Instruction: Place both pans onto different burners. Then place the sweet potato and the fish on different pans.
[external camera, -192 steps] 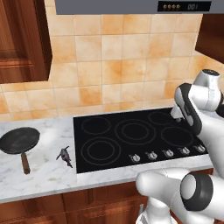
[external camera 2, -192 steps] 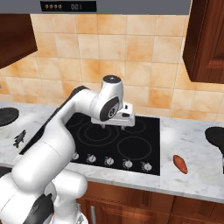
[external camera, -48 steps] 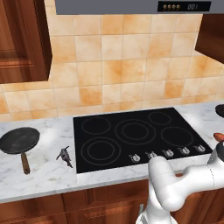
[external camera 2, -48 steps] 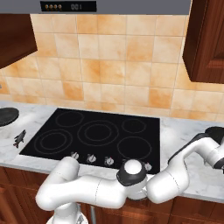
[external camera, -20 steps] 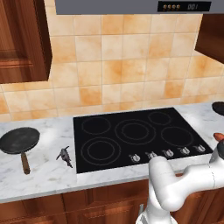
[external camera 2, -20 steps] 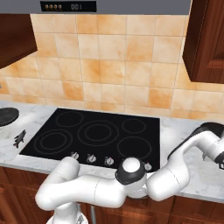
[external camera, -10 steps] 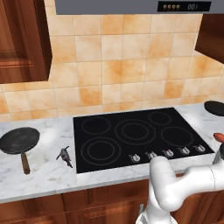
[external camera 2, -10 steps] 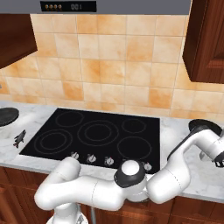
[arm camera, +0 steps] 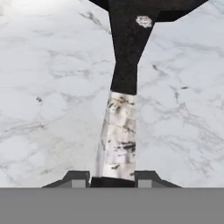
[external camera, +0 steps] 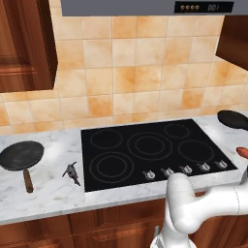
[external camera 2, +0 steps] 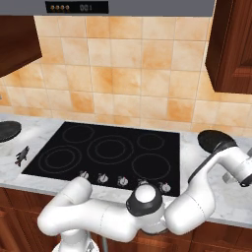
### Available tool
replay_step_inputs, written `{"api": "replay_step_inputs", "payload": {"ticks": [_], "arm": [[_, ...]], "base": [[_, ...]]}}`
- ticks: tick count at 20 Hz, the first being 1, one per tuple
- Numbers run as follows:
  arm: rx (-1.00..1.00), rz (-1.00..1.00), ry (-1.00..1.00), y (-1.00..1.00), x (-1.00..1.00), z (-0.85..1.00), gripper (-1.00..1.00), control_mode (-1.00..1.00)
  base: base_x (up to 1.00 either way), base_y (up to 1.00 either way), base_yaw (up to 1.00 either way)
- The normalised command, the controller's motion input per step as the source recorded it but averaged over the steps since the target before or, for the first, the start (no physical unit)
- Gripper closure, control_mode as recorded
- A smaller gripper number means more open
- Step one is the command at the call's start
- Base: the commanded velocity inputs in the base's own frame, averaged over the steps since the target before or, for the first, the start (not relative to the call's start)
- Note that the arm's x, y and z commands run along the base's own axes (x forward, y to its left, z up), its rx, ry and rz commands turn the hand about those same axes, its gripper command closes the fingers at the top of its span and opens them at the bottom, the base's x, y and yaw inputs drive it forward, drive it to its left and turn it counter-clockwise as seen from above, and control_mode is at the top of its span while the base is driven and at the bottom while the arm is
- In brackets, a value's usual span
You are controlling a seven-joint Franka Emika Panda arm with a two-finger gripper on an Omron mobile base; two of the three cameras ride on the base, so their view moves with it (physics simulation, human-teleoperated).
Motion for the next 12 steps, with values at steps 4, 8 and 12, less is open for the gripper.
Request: {"api": "replay_step_inputs", "payload": {"ticks": [4,8,12], "arm": [[0.00,0.16,0.00,0.20,0.00,0.24,1.00,-1.00],[0.00,0.16,0.00,0.24,-0.03,0.25,1.00,-1.00],[0.00,0.18,0.00,0.15,-0.02,0.06,1.00,-1.00]], "base": [[0.00,0.00,0.00],[0.00,0.00,0.00],[0.00,0.00,0.00]]}}
